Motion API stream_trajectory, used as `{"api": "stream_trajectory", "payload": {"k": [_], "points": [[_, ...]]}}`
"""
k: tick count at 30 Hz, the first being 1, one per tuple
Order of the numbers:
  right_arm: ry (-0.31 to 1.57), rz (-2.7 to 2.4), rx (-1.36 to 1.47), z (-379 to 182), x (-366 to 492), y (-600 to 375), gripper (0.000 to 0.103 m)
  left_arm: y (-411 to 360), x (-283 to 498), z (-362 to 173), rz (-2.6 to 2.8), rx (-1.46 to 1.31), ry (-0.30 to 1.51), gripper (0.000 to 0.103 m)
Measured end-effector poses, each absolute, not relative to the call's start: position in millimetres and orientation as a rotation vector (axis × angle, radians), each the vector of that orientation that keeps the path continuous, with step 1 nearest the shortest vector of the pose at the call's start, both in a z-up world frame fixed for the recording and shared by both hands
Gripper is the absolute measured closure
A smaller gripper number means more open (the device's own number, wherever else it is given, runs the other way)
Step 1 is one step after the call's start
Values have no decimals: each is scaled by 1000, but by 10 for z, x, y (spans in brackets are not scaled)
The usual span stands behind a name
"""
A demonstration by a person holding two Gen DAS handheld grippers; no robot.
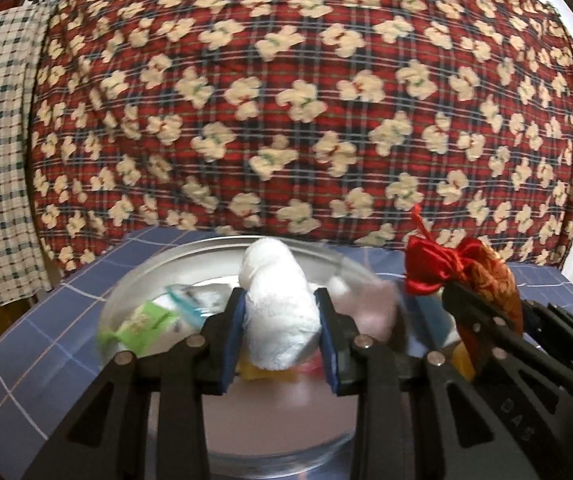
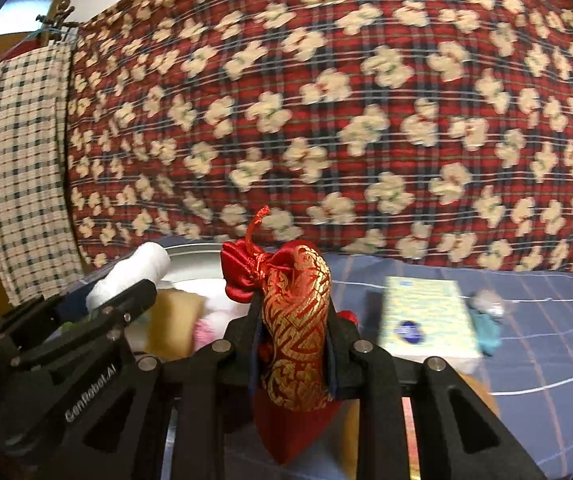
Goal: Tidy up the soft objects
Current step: 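Lift and carry the pouch and cotton roll over the silver tin with both tools, then release the pouch into the tin with the right tool while the left tool releases the roll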
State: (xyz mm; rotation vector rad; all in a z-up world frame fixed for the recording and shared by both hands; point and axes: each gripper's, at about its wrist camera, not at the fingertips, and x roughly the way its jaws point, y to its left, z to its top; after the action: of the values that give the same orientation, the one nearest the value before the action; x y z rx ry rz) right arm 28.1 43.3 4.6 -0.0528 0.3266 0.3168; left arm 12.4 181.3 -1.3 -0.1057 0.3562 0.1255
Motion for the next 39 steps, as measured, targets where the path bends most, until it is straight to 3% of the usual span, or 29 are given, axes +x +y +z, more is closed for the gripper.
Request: {"api": "stream_trajectory", "payload": {"k": [10, 29, 33, 35, 39], "points": [[433, 421, -78, -137, 485, 939, 75, 2267, 141, -188, 250, -118, 432, 70], [553, 587, -49, -274, 564, 1102, 74, 2373, 260, -281, 330, -111, 525, 70], [563, 629, -37, -285, 566, 1095, 67, 2429, 256, -287, 359, -126, 532, 71], [562, 645, -38, -286, 560, 1089, 66, 2432, 238, -282, 372, -124, 524, 68], [539, 629, -54, -268, 530, 1045, 60, 2411, 207, -266, 381, -110, 502, 51]]}}
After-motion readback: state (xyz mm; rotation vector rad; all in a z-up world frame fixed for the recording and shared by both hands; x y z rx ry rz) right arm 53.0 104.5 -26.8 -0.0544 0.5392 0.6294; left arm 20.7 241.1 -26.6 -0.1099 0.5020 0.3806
